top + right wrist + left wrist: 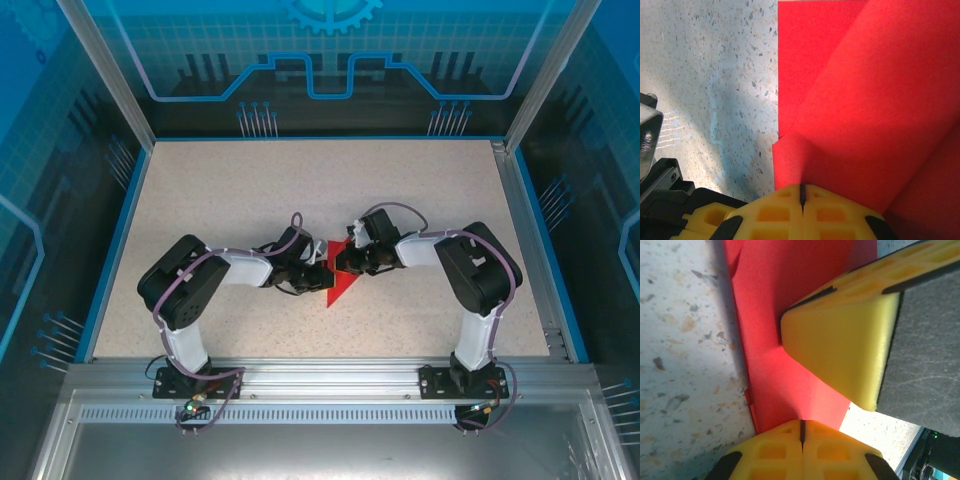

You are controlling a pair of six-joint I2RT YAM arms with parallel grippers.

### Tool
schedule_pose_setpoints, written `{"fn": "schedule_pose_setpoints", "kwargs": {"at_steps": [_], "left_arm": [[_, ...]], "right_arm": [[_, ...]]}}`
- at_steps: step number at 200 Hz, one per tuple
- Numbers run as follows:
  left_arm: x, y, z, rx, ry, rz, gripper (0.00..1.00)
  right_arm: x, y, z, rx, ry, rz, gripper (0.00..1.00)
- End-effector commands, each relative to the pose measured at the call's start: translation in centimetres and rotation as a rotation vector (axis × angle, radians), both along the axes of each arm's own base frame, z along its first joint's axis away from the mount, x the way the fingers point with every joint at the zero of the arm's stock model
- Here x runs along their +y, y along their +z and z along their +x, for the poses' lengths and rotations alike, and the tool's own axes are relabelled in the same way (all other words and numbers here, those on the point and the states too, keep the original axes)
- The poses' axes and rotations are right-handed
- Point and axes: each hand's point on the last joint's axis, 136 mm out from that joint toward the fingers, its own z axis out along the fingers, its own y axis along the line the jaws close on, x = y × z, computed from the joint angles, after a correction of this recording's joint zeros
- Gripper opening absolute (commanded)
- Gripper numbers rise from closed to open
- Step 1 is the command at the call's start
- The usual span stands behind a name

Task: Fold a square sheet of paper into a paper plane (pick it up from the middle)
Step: Fourth fold the wing at the center of the table.

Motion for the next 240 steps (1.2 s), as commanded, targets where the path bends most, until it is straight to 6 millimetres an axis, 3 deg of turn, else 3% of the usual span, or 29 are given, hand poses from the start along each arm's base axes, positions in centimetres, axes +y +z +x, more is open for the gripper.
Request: {"fn": "schedule_pose_setpoints", "kwargs": {"at_steps": [1, 46, 83, 162, 178, 206, 240], "left_arm": [[4.1, -5.6, -4.1, 0.157, -0.002, 0.208, 0.0], [4.8, -6.4, -5.0, 0.172, -0.011, 0.232, 0.0], [4.9, -6.6, -5.2, 0.174, -0.017, 0.234, 0.0], [5.6, -7.0, -6.1, 0.175, -0.049, 0.252, 0.0], [5.8, -7.2, -6.5, 0.18, -0.063, 0.26, 0.0], [6.3, -7.2, -7.3, 0.184, -0.091, 0.272, 0.0], [6.2, -6.7, -7.3, 0.169, -0.111, 0.266, 0.0]], "right_arm": [[-2.6, -1.6, 2.5, -0.025, -0.094, -0.089, 0.03], [-4.1, -0.8, 5.6, -0.048, -0.139, -0.079, 0.05], [-5.9, -1.3, 7.6, -0.05, -0.184, -0.073, 0.05], [-7.5, 0.0, 10.2, -0.067, -0.204, -0.07, 0.06], [-7.4, 0.6, 10.3, -0.074, -0.19, -0.064, 0.06], [-6.8, 4.1, 9.8, -0.125, -0.165, -0.023, 0.07], [-4.2, 6.8, 6.7, -0.152, -0.089, 0.045, 0.07]]}}
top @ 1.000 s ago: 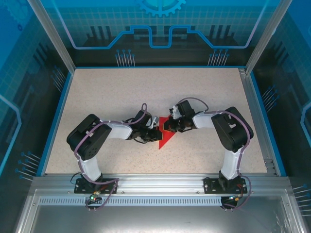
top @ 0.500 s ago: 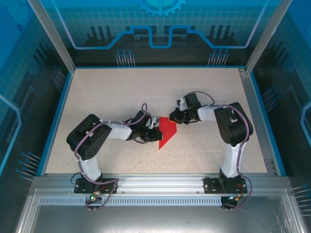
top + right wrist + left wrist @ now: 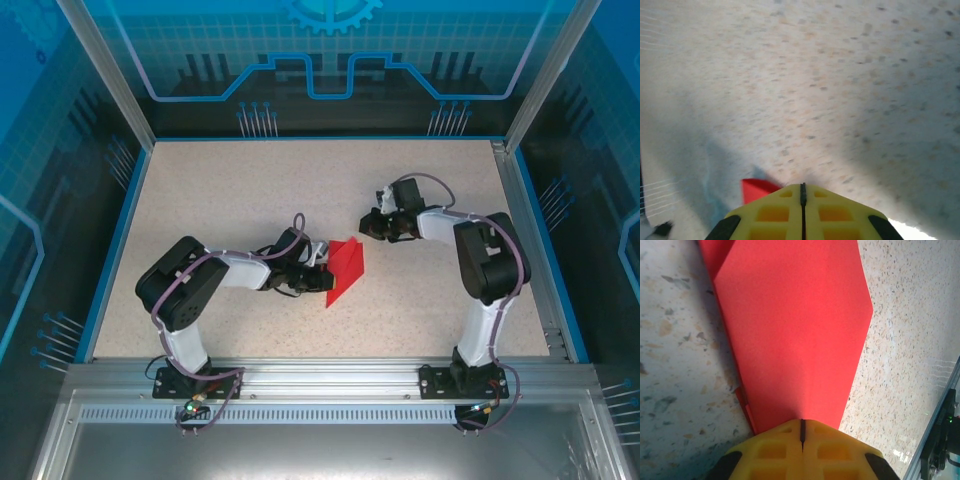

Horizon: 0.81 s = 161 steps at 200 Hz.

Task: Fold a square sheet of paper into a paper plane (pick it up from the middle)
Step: Fourth fold the wing at the center of the table.

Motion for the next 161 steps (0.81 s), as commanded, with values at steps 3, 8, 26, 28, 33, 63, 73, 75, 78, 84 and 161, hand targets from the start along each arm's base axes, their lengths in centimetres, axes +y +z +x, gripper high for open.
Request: {"fn": "schedule_pose_setpoints", "kwargs": {"at_steps": [3, 8, 26, 28, 33, 63, 73, 75, 78, 84, 161], "left_arm": [[5.9, -6.3, -6.6, 0.247, -0.016, 0.275, 0.0], [5.8, -6.2, -6.5, 0.245, -0.016, 0.273, 0.0], [5.6, -6.0, -6.3, 0.239, -0.019, 0.27, 0.0], [5.6, -6.0, -6.3, 0.238, -0.019, 0.269, 0.0], [5.6, -5.9, -6.3, 0.237, -0.021, 0.268, 0.0], [5.5, -5.6, -6.1, 0.228, -0.027, 0.27, 0.0], [5.6, -5.6, -6.1, 0.228, -0.027, 0.272, 0.0], [5.6, -5.6, -6.1, 0.227, -0.027, 0.272, 0.0], [5.5, -5.6, -6.1, 0.226, -0.026, 0.27, 0.0], [5.5, -5.5, -6.0, 0.225, -0.027, 0.269, 0.0], [5.5, -5.7, -6.2, 0.233, -0.024, 0.27, 0.0]], "right_arm": [[2.6, 2.9, -2.9, -0.029, 0.096, 0.058, 0.07], [3.0, 2.9, -3.5, -0.028, 0.103, 0.061, 0.07], [4.4, 2.4, -5.2, -0.02, 0.122, 0.066, 0.06], [4.5, 2.3, -5.5, -0.016, 0.126, 0.064, 0.06], [4.8, 1.9, -5.9, -0.007, 0.125, 0.059, 0.06], [6.1, -0.3, -7.5, 0.035, 0.149, 0.052, 0.06], [6.3, -1.1, -7.8, 0.055, 0.155, 0.05, 0.05], [6.3, -1.3, -7.9, 0.059, 0.156, 0.049, 0.05], [6.3, -1.6, -7.9, 0.064, 0.156, 0.046, 0.05], [6.1, -2.1, -8.0, 0.071, 0.153, 0.035, 0.05], [0.0, -5.5, -3.2, 0.076, -0.013, -0.047, 0.05]]}}
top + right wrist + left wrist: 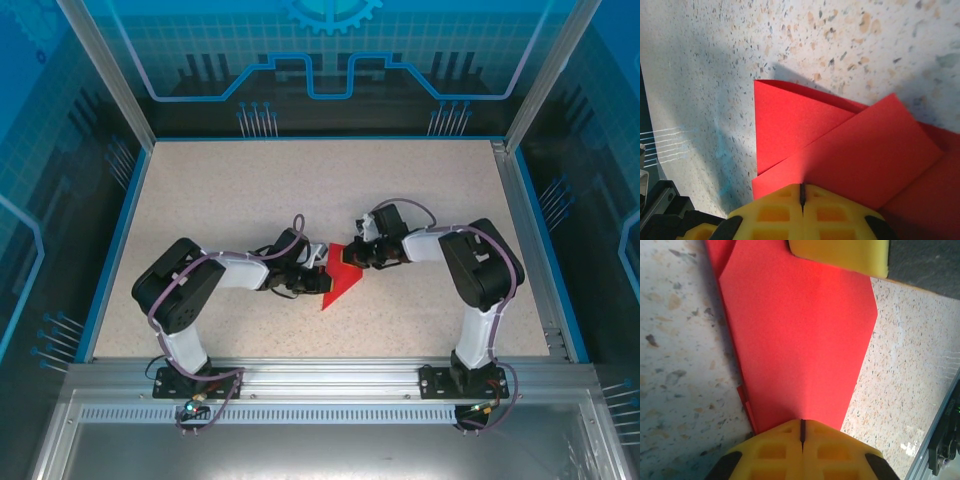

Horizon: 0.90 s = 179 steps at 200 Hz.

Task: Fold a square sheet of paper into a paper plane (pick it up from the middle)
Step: Fourth fold the wing at the center of the table.

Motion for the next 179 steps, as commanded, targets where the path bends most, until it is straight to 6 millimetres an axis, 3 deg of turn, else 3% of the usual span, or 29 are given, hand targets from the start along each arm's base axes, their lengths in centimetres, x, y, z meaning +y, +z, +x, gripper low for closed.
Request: {"fn": "schedule_pose_setpoints", "kwargs": {"at_steps": [1, 27, 48, 67, 89, 114, 141, 179], "left_arm": [[5.2, -5.9, -5.6, 0.233, 0.007, 0.25, 0.0], [5.2, -6.0, -5.7, 0.235, 0.004, 0.249, 0.0], [5.1, -5.9, -5.7, 0.231, 0.003, 0.246, 0.0], [5.1, -5.8, -5.6, 0.229, 0.006, 0.242, 0.0], [4.9, -5.7, -5.4, 0.222, 0.007, 0.237, 0.0], [4.8, -5.5, -5.3, 0.217, 0.01, 0.228, 0.0], [4.5, -5.2, -5.0, 0.213, 0.009, 0.221, 0.0], [4.4, -4.7, -4.7, 0.203, 0.011, 0.213, 0.0]], "right_arm": [[-4.5, -1.5, 4.0, -0.047, -0.131, -0.105, 0.05], [-5.5, -0.5, 6.1, -0.066, -0.147, -0.107, 0.05], [-5.3, 1.8, 6.7, -0.098, -0.131, -0.072, 0.06], [-4.4, 4.5, 6.2, -0.143, -0.106, -0.037, 0.07], [-2.9, 6.1, 4.3, -0.167, -0.063, -0.023, 0.07], [-0.8, 6.1, 1.8, -0.156, -0.023, 0.018, 0.06], [1.6, 4.2, -0.9, -0.091, 0.05, 0.034, 0.05], [2.1, 1.1, -2.2, -0.026, 0.066, 0.007, 0.04]]}}
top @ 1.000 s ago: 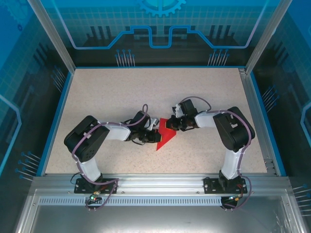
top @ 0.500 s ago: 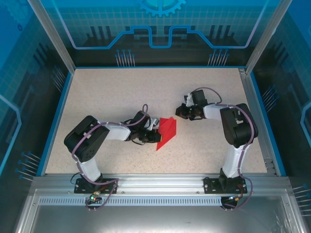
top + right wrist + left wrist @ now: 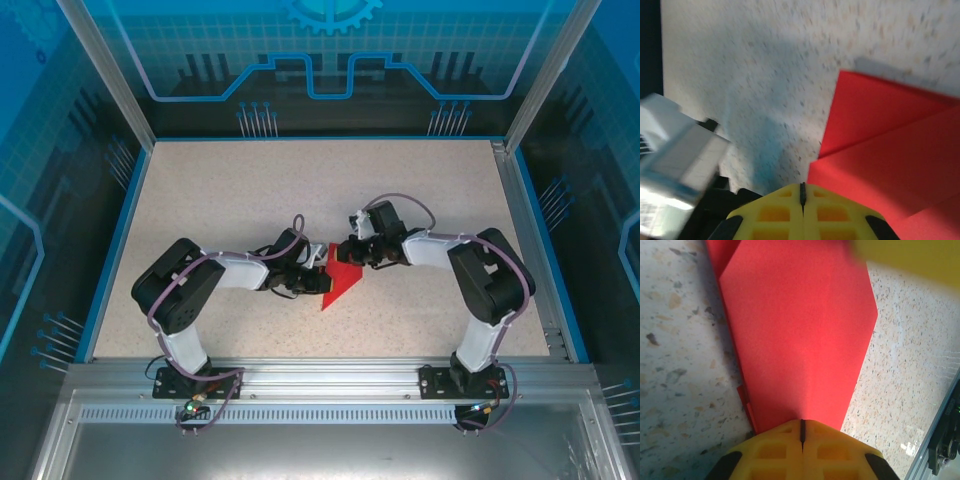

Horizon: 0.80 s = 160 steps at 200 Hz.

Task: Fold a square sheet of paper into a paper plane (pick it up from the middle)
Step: Fourth fold the wing at the center of the table.

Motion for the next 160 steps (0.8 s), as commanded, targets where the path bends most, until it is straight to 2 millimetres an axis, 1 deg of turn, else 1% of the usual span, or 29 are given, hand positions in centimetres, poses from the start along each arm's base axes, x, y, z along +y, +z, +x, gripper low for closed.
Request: {"fn": "schedule_pose_setpoints", "kwargs": {"at_steps": [1, 2, 5, 16, 35, 51, 61, 75, 96, 115, 132, 146, 160], "left_arm": [[4.3, -4.8, -4.7, 0.201, 0.011, 0.212, 0.0], [4.3, -4.7, -4.6, 0.199, 0.011, 0.211, 0.0], [4.3, -4.7, -4.6, 0.198, 0.011, 0.211, 0.0], [4.2, -4.4, -4.4, 0.191, 0.014, 0.206, 0.01], [3.9, -3.5, -4.1, 0.174, 0.019, 0.188, 0.03], [3.5, -2.0, -3.6, 0.143, 0.024, 0.165, 0.05], [3.3, -0.9, -3.1, 0.123, 0.037, 0.148, 0.08], [3.0, 1.0, -2.2, 0.09, 0.064, 0.122, 0.15], [2.3, 4.2, -0.6, 0.04, 0.122, 0.056, 0.2], [0.7, 6.7, 0.6, 0.028, 0.147, -0.044, 0.21], [-0.6, 7.3, 1.2, 0.075, 0.158, -0.098, 0.18], [-1.2, 6.7, 1.5, 0.112, 0.168, -0.122, 0.15], [-1.3, 5.7, 1.5, 0.141, 0.181, -0.111, 0.13]], "right_arm": [[-0.1, -2.0, -0.6, 0.048, -0.005, -0.008, 0.03], [-0.1, -2.1, -0.5, 0.047, -0.008, -0.01, 0.03], [-0.7, -3.1, -1.2, 0.07, -0.015, -0.03, 0.03], [-1.4, -4.6, -1.6, 0.094, -0.024, -0.067, 0.03], [-1.8, -6.2, -2.1, 0.118, -0.028, -0.092, 0.03], [-2.4, -7.2, -2.5, 0.137, -0.036, -0.124, 0.02], [-2.5, -7.3, -2.6, 0.137, -0.042, -0.124, 0.02], [-2.7, -7.4, -2.8, 0.139, -0.045, -0.131, 0.02], [-3.0, -7.4, -2.8, 0.136, -0.05, -0.142, 0.02], [-2.9, -7.3, -2.7, 0.137, -0.05, -0.139, 0.02], [-2.9, -7.3, -2.6, 0.137, -0.052, -0.138, 0.02], [-2.8, -7.2, -2.6, 0.138, -0.052, -0.138, 0.02], [-2.8, -7.2, -2.5, 0.134, -0.053, -0.137, 0.02]]}}
